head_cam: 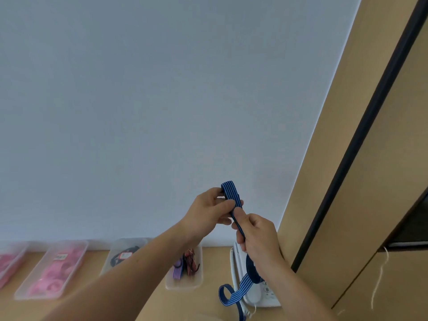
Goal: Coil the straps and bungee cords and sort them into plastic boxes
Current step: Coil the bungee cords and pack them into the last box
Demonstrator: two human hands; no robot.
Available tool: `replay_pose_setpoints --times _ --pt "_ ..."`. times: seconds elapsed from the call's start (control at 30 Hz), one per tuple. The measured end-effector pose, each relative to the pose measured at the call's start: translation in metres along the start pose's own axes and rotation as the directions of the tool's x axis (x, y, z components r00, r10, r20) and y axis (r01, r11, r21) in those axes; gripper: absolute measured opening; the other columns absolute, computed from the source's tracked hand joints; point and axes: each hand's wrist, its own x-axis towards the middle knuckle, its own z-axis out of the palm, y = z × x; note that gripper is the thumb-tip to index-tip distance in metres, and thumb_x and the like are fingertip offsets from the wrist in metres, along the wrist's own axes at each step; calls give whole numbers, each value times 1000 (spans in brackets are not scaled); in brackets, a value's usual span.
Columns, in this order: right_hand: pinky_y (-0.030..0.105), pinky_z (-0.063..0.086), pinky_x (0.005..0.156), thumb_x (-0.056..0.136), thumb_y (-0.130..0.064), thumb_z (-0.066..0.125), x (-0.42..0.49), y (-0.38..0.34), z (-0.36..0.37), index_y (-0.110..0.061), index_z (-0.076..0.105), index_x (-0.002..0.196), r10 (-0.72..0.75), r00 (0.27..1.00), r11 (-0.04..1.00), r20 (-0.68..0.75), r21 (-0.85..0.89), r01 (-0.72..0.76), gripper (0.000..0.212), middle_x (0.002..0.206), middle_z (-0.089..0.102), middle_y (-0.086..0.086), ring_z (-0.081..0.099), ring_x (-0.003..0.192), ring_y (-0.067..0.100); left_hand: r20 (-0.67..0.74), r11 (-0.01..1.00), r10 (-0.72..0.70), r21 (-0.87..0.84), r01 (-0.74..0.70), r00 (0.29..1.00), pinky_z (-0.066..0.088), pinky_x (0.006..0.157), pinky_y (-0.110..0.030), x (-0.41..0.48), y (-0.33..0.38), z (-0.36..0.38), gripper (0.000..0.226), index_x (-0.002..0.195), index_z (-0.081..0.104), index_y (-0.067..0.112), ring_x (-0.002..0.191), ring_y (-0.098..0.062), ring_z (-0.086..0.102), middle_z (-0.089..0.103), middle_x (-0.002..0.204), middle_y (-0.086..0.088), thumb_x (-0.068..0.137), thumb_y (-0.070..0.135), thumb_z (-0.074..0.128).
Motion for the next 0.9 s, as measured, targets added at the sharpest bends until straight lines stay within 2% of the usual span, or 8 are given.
replay_pose_setpoints --times 0.3,0.43,0.5,0.57,0.6,0.67,0.77,0.9 --pt "22 36 40 94 -41 60 6 4 4 -7 68 68 31 999 999 32 15 -32 44 48 58 2 43 39 12 -64 945 173 291 -148 983 56 74 -27 -1 -6 -5 26 125 58 16 90 -16 71 76 103 2 99 12 56" --pt "23 38 42 97 -35 58 2 7 5 -5 69 72 50 996 998 77 24 -52 40 52 60 3 45 41 14 -58 838 300 493 -234 952 55 79 -24 -5 -14 -9 26 124 58 20 88 -6 72 72 111 7 98 16 55" --pt "23 40 44 98 -34 57 1 7 6 -5 69 73 54 994 998 93 16 -56 40 52 61 3 46 42 15 -16 729 379 621 -288 925 51 69 -16 -9 -18 -10 25 124 57 21 85 2 69 72 111 9 99 21 54" --pt "25 41 46 98 -34 55 -1 6 5 -6 70 76 63 993 998 102 13 -64 39 54 62 4 49 44 16 68 524 489 774 -355 870 38 54 -11 -13 -21 -10 23 121 58 20 66 5 61 73 97 11 99 26 53" --pt "26 43 47 99 -34 54 -2 5 4 -7 71 78 68 991 997 116 13 -70 39 56 64 5 52 45 17 113 423 545 819 -388 831 36 50 -13 -15 -20 -9 23 119 59 18 59 0 56 72 90 10 98 25 52" --pt "26 45 48 100 -31 53 -4 1 3 -8 72 83 78 985 996 154 23 -82 35 61 66 6 56 48 17 233 216 651 855 -471 723 45 45 -23 -17 -18 -10 25 115 64 12 53 -8 54 72 87 6 95 20 52" --pt "31 45 52 99 -24 47 -8 -4 1 -3 70 92 78 973 987 217 123 -107 32 69 68 13 59 54 21 396 -52 714 852 -521 577 57 52 -32 -13 -17 -14 29 115 70 4 68 -24 71 75 105 -8 87 8 62" --pt "33 48 59 102 -30 35 -14 -7 -4 -1 67 103 61 950 965 306 225 -134 43 81 70 19 61 62 25 413 -88 696 861 -501 588 59 60 -33 -15 -16 -17 36 115 72 5 84 -28 74 72 114 -15 81 0 62"
